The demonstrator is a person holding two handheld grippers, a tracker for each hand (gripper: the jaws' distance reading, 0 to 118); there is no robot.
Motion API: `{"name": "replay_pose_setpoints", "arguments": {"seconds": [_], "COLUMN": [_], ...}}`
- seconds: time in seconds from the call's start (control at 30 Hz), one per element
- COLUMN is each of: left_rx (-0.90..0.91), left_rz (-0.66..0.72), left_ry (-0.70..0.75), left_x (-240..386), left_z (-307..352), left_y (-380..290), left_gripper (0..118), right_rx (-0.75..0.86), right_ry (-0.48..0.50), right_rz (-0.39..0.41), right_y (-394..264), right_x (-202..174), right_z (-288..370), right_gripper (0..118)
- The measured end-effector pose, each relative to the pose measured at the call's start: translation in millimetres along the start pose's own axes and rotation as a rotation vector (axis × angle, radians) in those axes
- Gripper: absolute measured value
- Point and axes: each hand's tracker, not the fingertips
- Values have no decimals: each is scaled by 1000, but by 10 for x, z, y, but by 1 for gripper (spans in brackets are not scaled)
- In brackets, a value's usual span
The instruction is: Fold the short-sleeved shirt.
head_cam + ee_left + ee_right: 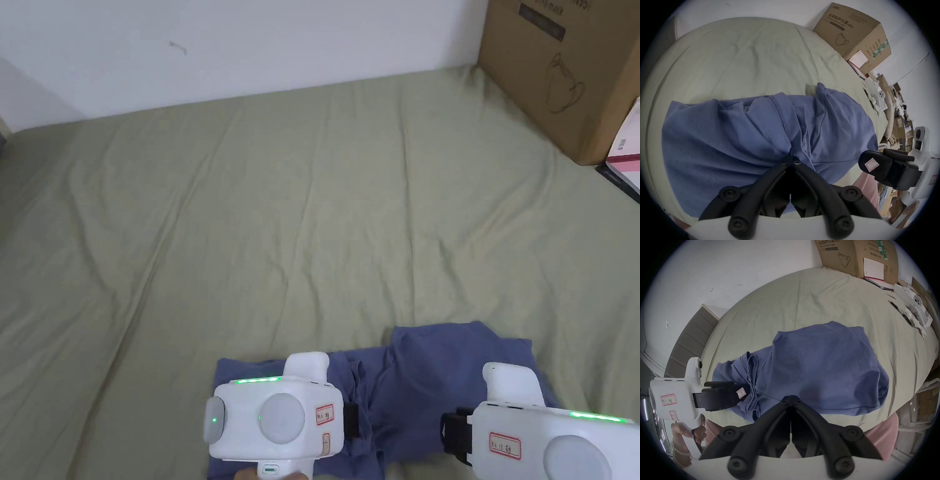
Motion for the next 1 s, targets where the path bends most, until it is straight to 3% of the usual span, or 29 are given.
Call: {"name": "replay_pose_setpoints", "arguments": {"seconds": [0.23,0.37,0.47,0.5,0.53,0.57,0.63,0.7,0.83,0.9,0.93,0.97,1.0], "left_rx": [59,135,181,182,175,176,208,191,146,188,191,186,166], "left_rz": [40,54,172,218,279,315,316,345,434,419,422,442,463], "left_ry": [-238,-134,-91,-91,-71,-42,-15,-9,-200,-202,-225,-225,-207], "left_x": [-128,-500,-1019,-1190,-1373,-1448,-1653,-1766,-1924,-1932,-1970,-2014,-2062], "left_z": [431,731,933,961,995,1004,986,920,634,614,623,644,633], "left_y": [32,-26,-141,-161,-199,-226,-310,-338,-419,-439,-432,-416,-406], "left_gripper": [0,0,2,13,34,64,91,97,98,91,66,5,4], "right_rx": [0,-2,-3,-6,-11,-16,-23,-31,-52,-58,-62,-66,-71], "right_ry": [-16,-21,-21,-21,-22,-25,-28,-21,-23,-24,-22,-22,-23], "right_rz": [-1,17,33,36,40,47,60,73,115,125,128,131,132], "right_y": [17,19,18,20,25,32,36,42,45,41,39,41,43], "right_x": [25,-39,-84,-98,-120,-146,-200,-263,-394,-444,-465,-488,-510], "right_z": [26,50,46,33,9,-13,-41,-65,-126,-143,-150,-156,-167], "right_gripper": [0,0,0,0,0,0,0,0,0,0,0,0,0]}}
